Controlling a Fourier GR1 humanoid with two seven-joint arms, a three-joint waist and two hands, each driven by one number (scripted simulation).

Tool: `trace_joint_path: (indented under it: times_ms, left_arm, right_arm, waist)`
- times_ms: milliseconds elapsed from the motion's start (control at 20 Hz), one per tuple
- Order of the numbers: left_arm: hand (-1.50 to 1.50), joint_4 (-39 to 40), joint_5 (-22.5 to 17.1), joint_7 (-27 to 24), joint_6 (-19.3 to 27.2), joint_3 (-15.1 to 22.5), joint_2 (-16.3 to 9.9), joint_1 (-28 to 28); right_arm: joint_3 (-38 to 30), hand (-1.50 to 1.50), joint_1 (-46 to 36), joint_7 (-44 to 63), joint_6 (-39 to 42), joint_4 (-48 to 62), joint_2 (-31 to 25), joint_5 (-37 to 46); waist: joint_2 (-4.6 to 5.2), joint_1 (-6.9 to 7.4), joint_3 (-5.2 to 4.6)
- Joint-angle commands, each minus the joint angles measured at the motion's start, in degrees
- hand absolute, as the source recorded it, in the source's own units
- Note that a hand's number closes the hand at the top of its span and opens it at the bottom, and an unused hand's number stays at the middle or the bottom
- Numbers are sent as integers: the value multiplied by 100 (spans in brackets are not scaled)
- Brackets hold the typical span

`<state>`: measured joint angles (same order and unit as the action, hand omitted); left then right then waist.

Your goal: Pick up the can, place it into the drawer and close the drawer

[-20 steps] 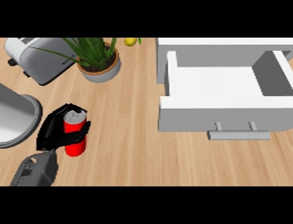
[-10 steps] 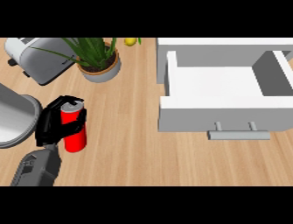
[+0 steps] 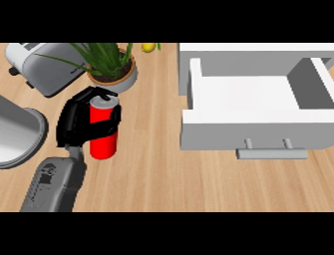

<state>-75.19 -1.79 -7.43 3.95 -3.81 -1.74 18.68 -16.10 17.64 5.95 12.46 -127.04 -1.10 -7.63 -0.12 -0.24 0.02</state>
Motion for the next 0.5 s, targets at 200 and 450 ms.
trace_joint_path:
  times_ms: [200,450]
  left_arm:
    - [150,-976,178,1380,760,855,170,555]
    - [150,-521,223,1953,1021,891,173,1719]
  right_arm:
    - [-38,-150,10,93,-19,8,-3,-37]
    - [-128,-150,215,-148,162,-8,12,-73]
  waist:
    - [1,-4,-1]
    - [7,-42,-1]
